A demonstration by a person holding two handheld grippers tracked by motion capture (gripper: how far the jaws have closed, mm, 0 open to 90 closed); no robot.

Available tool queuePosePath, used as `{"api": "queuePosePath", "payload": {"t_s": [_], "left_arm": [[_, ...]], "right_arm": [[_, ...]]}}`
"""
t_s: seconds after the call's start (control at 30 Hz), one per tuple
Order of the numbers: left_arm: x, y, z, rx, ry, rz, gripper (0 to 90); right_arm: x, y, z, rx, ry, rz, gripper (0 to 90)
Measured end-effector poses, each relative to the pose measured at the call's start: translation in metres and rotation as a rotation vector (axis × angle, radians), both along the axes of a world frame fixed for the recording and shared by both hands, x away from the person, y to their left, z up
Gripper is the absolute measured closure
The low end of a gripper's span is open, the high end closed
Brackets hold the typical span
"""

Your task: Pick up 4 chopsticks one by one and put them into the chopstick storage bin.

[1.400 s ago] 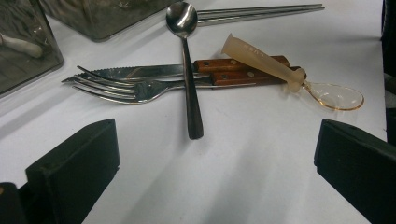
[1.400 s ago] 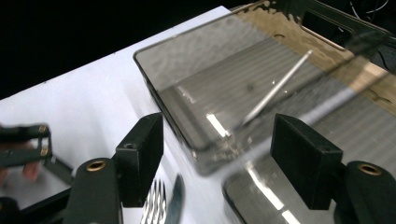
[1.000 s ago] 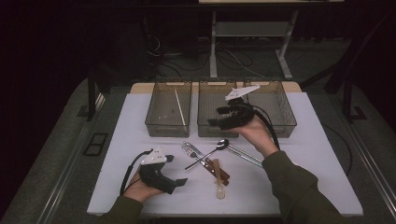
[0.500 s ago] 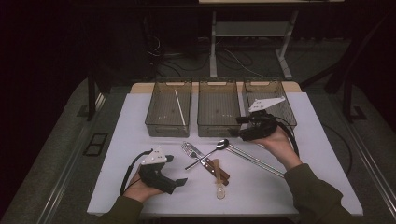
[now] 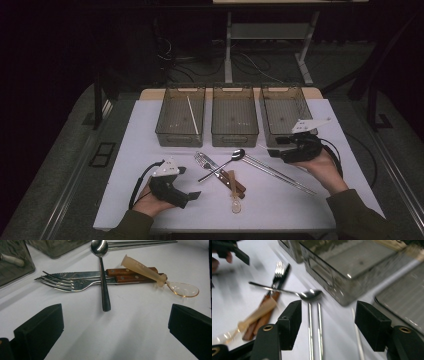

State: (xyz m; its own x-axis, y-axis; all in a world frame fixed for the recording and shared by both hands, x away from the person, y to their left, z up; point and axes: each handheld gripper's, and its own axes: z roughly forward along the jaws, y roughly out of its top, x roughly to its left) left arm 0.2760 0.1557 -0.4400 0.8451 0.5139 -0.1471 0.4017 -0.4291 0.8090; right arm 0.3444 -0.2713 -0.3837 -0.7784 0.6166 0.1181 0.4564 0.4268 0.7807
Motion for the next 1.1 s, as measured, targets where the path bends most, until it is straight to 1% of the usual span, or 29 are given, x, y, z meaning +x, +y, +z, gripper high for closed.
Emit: {"api": "queuePosePath", "payload": {"t_s": [0.07, 0.2, 0.27, 0.33, 0.43, 0.5, 0.57, 0.63, 0.7, 0.8, 0.87, 1.0, 1.1], "left_arm": [[0.0, 0.0, 0.0, 0.001, -0.003, 0.001, 0.0], [0.0, 0.0, 0.001, -0.001, -0.004, 0.001, 0.0], [0.0, 0.0, 0.001, 0.0, -0.004, 0.001, 0.0], [0.0, 0.0, 0.001, 0.001, -0.004, 0.002, 0.0], [0.0, 0.0, 0.001, 0.001, -0.005, 0.003, 0.0], [0.0, 0.0, 0.001, 0.001, -0.005, 0.003, 0.0], [0.0, 0.0, 0.001, 0.001, -0.004, 0.002, 0.0], [0.0, 0.0, 0.001, 0.004, -0.003, 0.0, 0.0], [0.0, -0.001, 0.0, 0.005, 0.0, -0.001, 0.0], [0.0, -0.001, 0.0, 0.006, 0.0, -0.002, 0.0], [0.0, -0.001, 0.001, 0.005, 0.0, -0.002, 0.0], [0.0, -0.001, 0.0, 0.007, 0.001, -0.003, 0.0], [0.0, -0.001, 0.0, 0.008, 0.002, -0.003, 0.0]], "right_arm": [[-0.003, -0.011, -0.002, -0.008, 0.006, -0.017, 40.9], [-0.009, -0.028, -0.004, -0.009, 0.018, -0.048, 45.4], [-0.013, -0.036, -0.006, -0.013, 0.026, -0.05, 47.4], [-0.017, -0.044, -0.007, -0.041, 0.027, -0.06, 49.4], [-0.02, -0.052, -0.01, -0.058, 0.031, -0.065, 52.4], [-0.022, -0.058, -0.012, -0.088, 0.031, -0.069, 55.5], [-0.022, -0.064, -0.015, -0.118, 0.038, -0.071, 58.8], [-0.022, -0.071, -0.02, -0.136, 0.051, -0.075, 62.1], [-0.02, -0.074, -0.024, -0.143, 0.064, -0.079, 64.4], [-0.016, -0.077, -0.031, -0.154, 0.091, -0.07, 68.7], [-0.014, -0.077, -0.036, -0.176, 0.107, -0.063, 71.3], [-0.012, -0.077, -0.042, -0.22, 0.118, -0.048, 74.5], [-0.01, -0.076, -0.045, -0.226, 0.133, -0.039, 75.9]]}}
